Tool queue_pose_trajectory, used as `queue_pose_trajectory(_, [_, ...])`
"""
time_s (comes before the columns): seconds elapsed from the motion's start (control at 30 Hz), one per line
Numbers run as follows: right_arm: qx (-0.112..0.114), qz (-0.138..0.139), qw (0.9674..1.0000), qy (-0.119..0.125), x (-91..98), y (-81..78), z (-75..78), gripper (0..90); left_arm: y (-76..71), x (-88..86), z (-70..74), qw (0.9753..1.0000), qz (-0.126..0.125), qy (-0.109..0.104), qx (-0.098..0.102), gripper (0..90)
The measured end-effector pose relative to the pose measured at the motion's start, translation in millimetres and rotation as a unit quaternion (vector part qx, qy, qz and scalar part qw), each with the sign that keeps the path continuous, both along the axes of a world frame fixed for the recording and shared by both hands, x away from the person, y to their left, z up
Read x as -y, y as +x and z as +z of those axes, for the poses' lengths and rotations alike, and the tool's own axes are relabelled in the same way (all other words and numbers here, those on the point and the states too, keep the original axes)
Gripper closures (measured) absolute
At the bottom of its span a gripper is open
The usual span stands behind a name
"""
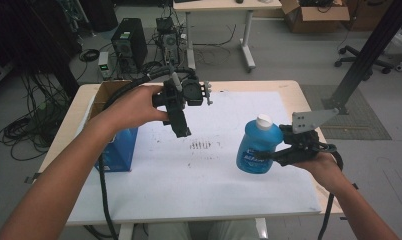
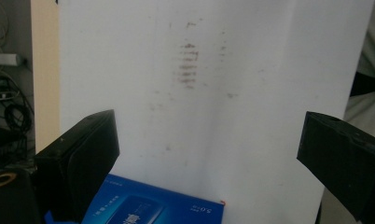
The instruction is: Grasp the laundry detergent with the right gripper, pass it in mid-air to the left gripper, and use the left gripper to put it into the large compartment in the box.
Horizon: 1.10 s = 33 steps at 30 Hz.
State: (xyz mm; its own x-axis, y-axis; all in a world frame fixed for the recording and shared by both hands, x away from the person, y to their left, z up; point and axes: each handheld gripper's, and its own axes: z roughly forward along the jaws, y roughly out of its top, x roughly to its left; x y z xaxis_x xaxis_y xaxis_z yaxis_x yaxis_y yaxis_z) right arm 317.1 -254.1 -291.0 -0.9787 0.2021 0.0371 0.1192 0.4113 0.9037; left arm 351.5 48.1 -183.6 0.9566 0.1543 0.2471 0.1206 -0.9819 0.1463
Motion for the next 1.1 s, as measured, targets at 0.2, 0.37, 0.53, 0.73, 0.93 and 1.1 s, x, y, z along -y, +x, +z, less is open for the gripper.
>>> queue_pose_trajectory(0.2, [-0.002,0.035,0.9994,0.006,-11.9,6.2,6.0,44.2,-11.4,0.8,5.7,1.0000,-0.008,0.000,0.000,5.8])
queue_pose_trajectory(0.37, [0.000,0.066,0.9978,0.007,-22.1,10.6,9.0,44.2,-20.7,1.5,11.4,0.9998,-0.016,-0.008,-0.009,5.9])
queue_pose_trajectory(0.53, [0.001,0.091,0.9958,0.007,-32.3,13.4,9.8,44.3,-28.7,3.3,16.4,0.9994,-0.025,-0.014,-0.018,5.9])
queue_pose_trajectory(0.73, [0.000,0.112,0.9937,-0.003,-42.0,15.7,10.2,44.2,-34.9,5.3,23.1,0.9991,-0.031,-0.015,-0.026,5.9])
queue_pose_trajectory(0.93, [0.001,0.124,0.9922,-0.012,-51.6,18.0,7.2,44.3,-38.6,9.3,27.1,0.9987,-0.037,-0.016,-0.031,5.9])
queue_pose_trajectory(1.1, [-0.002,0.133,0.9909,-0.017,-60.1,20.1,2.0,44.4,-38.7,13.2,30.0,0.9979,-0.040,-0.024,-0.044,6.0])
